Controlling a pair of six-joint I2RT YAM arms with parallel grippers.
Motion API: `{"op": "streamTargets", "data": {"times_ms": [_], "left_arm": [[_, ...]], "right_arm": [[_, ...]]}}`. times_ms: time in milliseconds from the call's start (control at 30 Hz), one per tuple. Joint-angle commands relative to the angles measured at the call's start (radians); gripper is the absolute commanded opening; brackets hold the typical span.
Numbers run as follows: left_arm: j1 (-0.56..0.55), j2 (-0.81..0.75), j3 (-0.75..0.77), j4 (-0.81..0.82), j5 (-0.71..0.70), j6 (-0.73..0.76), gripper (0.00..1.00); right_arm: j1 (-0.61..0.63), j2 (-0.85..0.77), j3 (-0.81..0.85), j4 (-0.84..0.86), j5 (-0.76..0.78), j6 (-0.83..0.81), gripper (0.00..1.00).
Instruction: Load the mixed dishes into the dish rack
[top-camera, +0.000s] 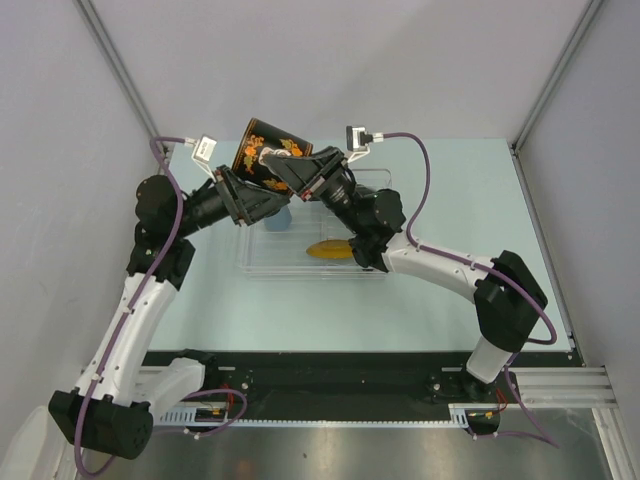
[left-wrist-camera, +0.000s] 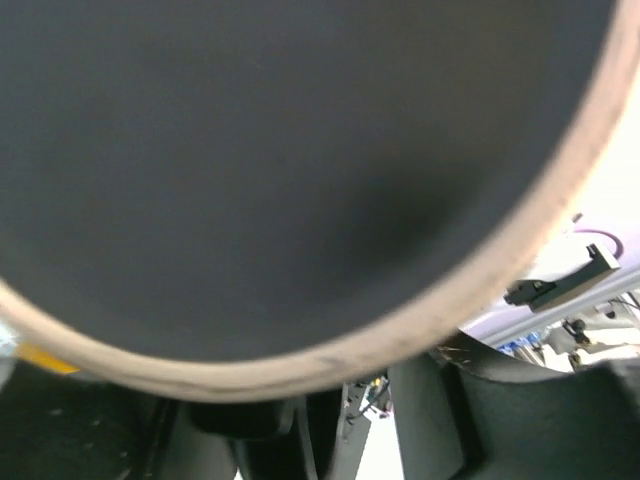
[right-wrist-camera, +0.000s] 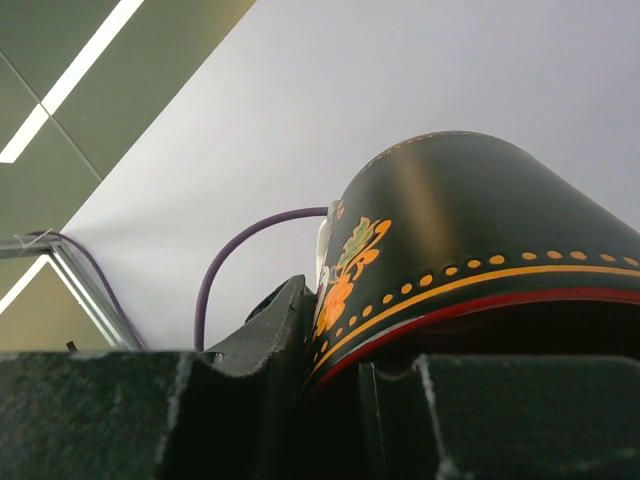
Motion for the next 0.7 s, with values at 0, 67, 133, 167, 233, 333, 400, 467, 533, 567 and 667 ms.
{"op": "streamTargets", "data": {"times_ms": [0, 67, 133, 167, 233, 333, 400, 467, 533, 567, 667], "left_arm": [[0.021, -0.013, 0.062, 0.062, 0.032, -0.011, 0.53], [0.029, -0.015, 0.065, 0.063, 0.037, -0.011, 0.48], [0.032, -0.016, 0.064, 0.069, 0.035, -0.016, 0.45], [0.03, -0.02, 0.059, 0.076, 0.035, -0.02, 0.38], [0.032, -0.021, 0.053, 0.094, 0.04, -0.034, 0.29], [0.03, -0.026, 0.052, 0.099, 0.05, -0.037, 0.19], [0.03, -0.024, 0.047, 0.111, 0.064, -0.047, 0.16], [0.03, -0.024, 0.047, 0.119, 0.069, -0.05, 0.12], [0.032, -0.026, 0.044, 0.129, 0.076, -0.053, 0.07], [0.032, -0.024, 0.046, 0.135, 0.081, -0.056, 0.04], [0.032, -0.024, 0.061, 0.125, 0.096, -0.037, 0.0]], "right_arm": [[0.025, -0.035, 0.077, 0.415, -0.034, 0.023, 0.0], [0.023, -0.033, 0.077, 0.415, -0.037, 0.027, 0.0], [0.028, -0.036, 0.077, 0.415, -0.037, 0.029, 0.0], [0.028, -0.035, 0.077, 0.415, -0.034, 0.027, 0.0], [0.029, -0.032, 0.078, 0.415, -0.029, 0.027, 0.0], [0.031, -0.025, 0.077, 0.415, -0.026, 0.03, 0.0], [0.033, -0.019, 0.077, 0.415, -0.026, 0.032, 0.0], [0.037, -0.016, 0.077, 0.415, -0.022, 0.035, 0.0], [0.039, -0.013, 0.077, 0.415, -0.022, 0.032, 0.0], [0.04, -0.01, 0.077, 0.415, -0.022, 0.032, 0.0], [0.037, -0.016, 0.077, 0.411, -0.038, 0.015, 0.02]]}}
